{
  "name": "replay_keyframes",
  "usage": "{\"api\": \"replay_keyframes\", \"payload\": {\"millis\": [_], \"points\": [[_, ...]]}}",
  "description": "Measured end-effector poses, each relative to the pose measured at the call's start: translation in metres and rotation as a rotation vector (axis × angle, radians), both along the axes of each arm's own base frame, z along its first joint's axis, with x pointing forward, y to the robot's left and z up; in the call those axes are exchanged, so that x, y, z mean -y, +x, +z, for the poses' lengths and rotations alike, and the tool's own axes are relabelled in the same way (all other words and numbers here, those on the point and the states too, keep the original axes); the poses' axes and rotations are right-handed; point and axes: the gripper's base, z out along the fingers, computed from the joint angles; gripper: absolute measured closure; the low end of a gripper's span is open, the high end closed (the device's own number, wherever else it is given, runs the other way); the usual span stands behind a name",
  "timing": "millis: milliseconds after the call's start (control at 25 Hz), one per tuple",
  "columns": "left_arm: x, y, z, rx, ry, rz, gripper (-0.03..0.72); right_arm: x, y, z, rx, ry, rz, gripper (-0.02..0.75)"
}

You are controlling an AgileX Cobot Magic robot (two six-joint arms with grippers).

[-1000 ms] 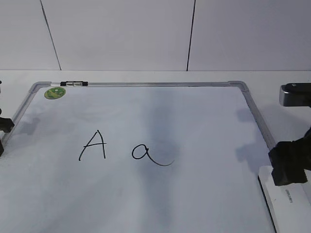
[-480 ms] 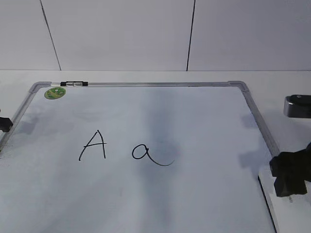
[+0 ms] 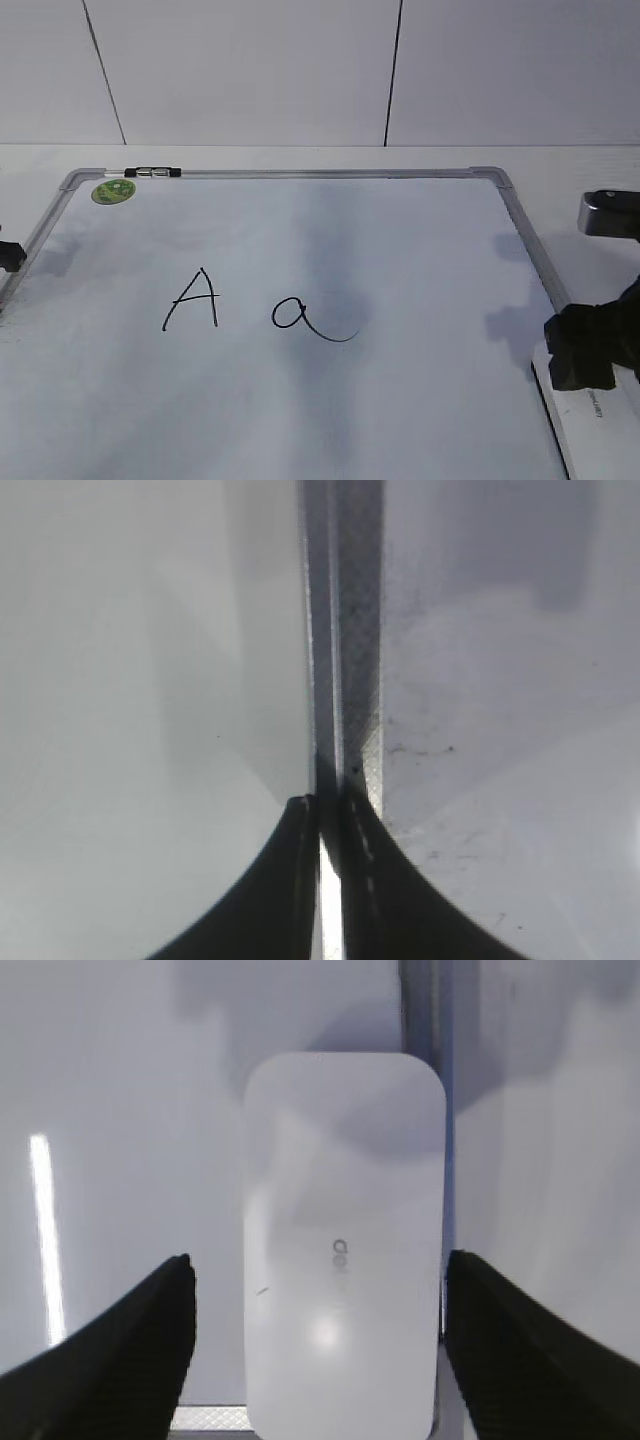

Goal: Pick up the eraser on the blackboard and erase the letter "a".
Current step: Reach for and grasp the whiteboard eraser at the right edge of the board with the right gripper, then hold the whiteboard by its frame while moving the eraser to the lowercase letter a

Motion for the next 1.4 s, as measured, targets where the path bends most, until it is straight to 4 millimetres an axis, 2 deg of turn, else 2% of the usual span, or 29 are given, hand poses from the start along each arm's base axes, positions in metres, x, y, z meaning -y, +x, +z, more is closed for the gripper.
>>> {"api": "replay_keyframes", "payload": {"millis": [280, 400, 560, 720, 1120, 1400], "points": [[0.0, 0.0, 0.0, 0.0, 0.001, -0.001, 0.669, 0.002, 0.002, -0.002, 0.011, -0.039, 0.024, 0.13], [0.0, 0.0, 0.0, 0.0, 0.001, -0.001, 0.669, 0.0, 0.005, -0.011, -0.034, -0.046, 0.032, 0.079], [0.0, 0.0, 0.0, 0.0, 0.001, -0.001, 0.669, -0.004, 0.01, -0.029, -0.118, -0.051, 0.024, 0.062], [0.0, 0.0, 0.0, -0.001, 0.001, -0.001, 0.67, -0.005, 0.012, -0.039, -0.16, -0.055, -0.009, 0.062], [0.0, 0.0, 0.0, -0.002, 0.003, -0.002, 0.67, -0.002, 0.014, -0.039, -0.137, -0.08, -0.06, 0.068], [0.0, 0.0, 0.0, -0.002, 0.003, -0.002, 0.67, -0.003, 0.015, -0.039, -0.125, -0.074, -0.062, 0.127]]}}
